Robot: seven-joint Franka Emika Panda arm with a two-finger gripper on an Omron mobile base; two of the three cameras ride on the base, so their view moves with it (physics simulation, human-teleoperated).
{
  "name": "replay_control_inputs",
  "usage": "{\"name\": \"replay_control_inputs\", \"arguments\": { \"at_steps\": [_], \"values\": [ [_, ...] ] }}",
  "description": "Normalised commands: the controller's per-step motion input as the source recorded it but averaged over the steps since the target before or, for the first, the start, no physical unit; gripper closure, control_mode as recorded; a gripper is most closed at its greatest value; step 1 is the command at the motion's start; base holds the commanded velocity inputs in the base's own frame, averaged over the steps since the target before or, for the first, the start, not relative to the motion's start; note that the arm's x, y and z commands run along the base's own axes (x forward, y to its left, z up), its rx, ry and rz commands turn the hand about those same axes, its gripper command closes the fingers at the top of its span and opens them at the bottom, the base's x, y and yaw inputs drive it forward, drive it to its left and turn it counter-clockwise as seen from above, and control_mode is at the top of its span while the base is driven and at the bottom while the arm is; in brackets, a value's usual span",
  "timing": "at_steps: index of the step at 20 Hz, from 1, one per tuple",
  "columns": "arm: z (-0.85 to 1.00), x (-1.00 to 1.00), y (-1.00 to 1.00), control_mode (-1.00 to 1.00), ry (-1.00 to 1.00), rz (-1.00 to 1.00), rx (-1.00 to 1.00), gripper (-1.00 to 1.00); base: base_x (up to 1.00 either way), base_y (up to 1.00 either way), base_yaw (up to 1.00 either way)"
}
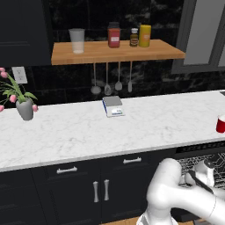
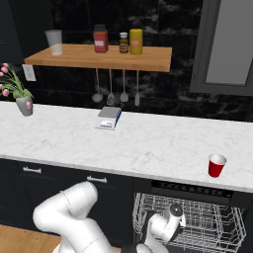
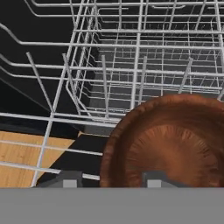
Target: Pick up the cup and bowl from the counter, place them in the dishwasher, and close the dishwasher door.
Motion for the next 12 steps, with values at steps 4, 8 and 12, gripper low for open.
{"name": "replay_control_inputs", "arguments": {
  "at_steps": [4, 8, 12],
  "values": [
    [0.60, -0.01, 0.00, -1.00, -0.08, 0.00, 0.00, -1.00, 0.00, 0.00, 0.00],
    [0.83, -0.04, 0.00, -1.00, -0.09, 0.00, 0.00, -1.00, 0.00, 0.00, 0.00],
    [0.89, -0.33, -0.22, -1.00, -0.01, 0.00, 0.00, -1.00, 0.00, 0.00, 0.00]
  ]
}}
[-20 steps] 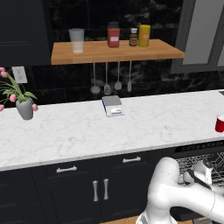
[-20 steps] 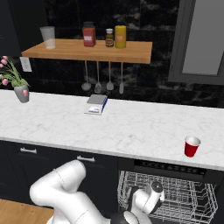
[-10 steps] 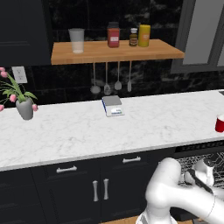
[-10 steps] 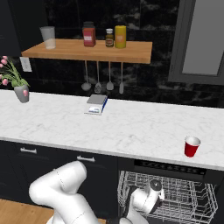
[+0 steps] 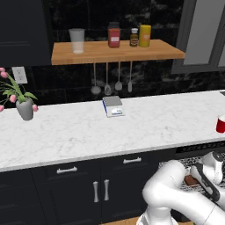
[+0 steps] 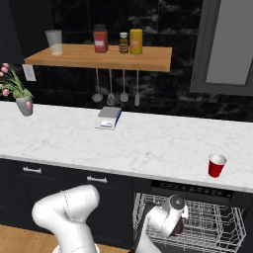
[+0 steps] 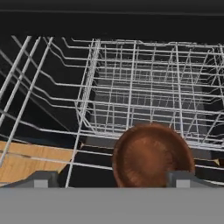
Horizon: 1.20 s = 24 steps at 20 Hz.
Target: Pick up the cup and bowl from the counter, place them in the dishwasher, and close the dishwasher door.
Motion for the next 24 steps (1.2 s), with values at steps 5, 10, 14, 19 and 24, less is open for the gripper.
{"name": "replay_control_inputs", "arguments": {
  "at_steps": [5, 10, 14, 19, 24],
  "values": [
    [1.00, -0.29, -0.38, -1.00, 0.01, 0.00, 0.00, -1.00, 0.00, 0.00, 0.00],
    [1.00, -0.23, -0.36, -1.00, 0.00, 0.00, 0.03, -1.00, 0.00, 0.00, 0.00],
    [1.00, -0.35, -0.27, -1.00, 0.00, 0.00, 0.06, -1.00, 0.00, 0.00, 0.00],
    [1.00, -0.50, -0.14, -1.00, 0.00, 0.00, 0.07, -1.00, 0.00, 0.00, 0.00],
    [1.00, -0.18, -0.02, -1.00, 0.02, 0.00, 0.02, -1.00, 0.00, 0.00, 0.00]
  ]
}}
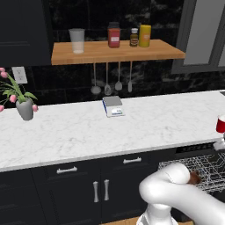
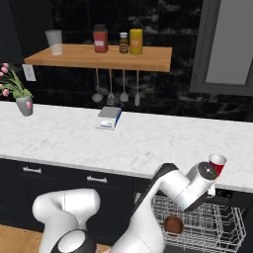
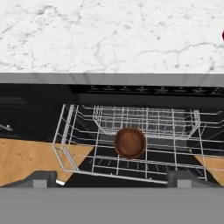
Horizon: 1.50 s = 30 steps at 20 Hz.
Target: Pick up the cup and bowl from the counter, place them in the dishwasher, and close the dishwasher door.
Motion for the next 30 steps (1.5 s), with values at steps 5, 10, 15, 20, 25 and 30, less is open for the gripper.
{"name": "replay_control_inputs", "arguments": {
  "at_steps": [5, 10, 15, 20, 25, 30],
  "values": [
    [1.00, 0.12, 0.00, -1.00, 0.12, 0.00, 0.00, -1.00, 0.00, 0.00, 0.00],
    [1.00, 0.41, 0.00, -1.00, 0.27, 0.00, 0.00, -1.00, 0.00, 0.00, 0.00],
    [0.66, 0.54, 0.00, -1.00, 0.46, 0.00, 0.00, -1.00, 0.00, 0.00, 0.00],
    [0.00, 0.50, -0.10, -1.00, 0.06, -0.03, 0.00, -1.00, 0.00, 0.00, 0.00],
    [-0.02, 0.65, -0.33, -1.00, 0.00, -0.10, 0.00, -1.00, 0.00, 0.00, 0.00],
    [-0.19, 0.31, -0.38, -1.00, -0.05, -0.06, 0.00, -1.00, 0.00, 0.00, 0.00]
  ]
}}
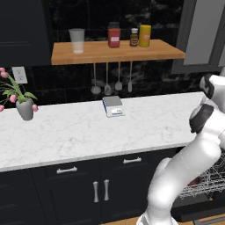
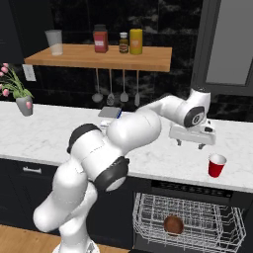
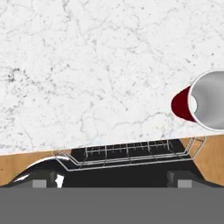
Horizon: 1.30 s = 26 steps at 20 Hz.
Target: Pick up the cup and bowl from the counter, place them in the dishwasher, and close the dishwasher door.
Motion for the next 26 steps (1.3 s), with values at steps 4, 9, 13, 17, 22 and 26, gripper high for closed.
{"name": "replay_control_inputs", "arguments": {
  "at_steps": [4, 9, 13, 17, 22, 26],
  "values": [
    [-0.31, 0.17, -0.17, -1.00, -0.13, 0.00, 0.00, -1.00, 0.00, 0.00, 0.00],
    [-0.11, 0.11, -0.04, -1.00, -0.03, 0.00, 0.00, -1.00, 0.00, 0.00, 0.00],
    [-0.01, -0.10, -0.03, -1.00, 0.00, 0.00, 0.00, -1.00, 0.00, 0.00, 0.00],
    [-0.10, -0.16, -0.11, -1.00, 0.00, 0.00, 0.00, -1.00, 0.00, 0.00, 0.00],
    [-0.43, -0.03, -0.17, -1.00, 0.00, 0.00, 0.00, -1.00, 0.00, 0.00, 0.00],
    [-0.27, 0.00, -0.19, -1.00, 0.00, 0.00, 0.00, -1.00, 0.00, 0.00, 0.00]
  ]
}}
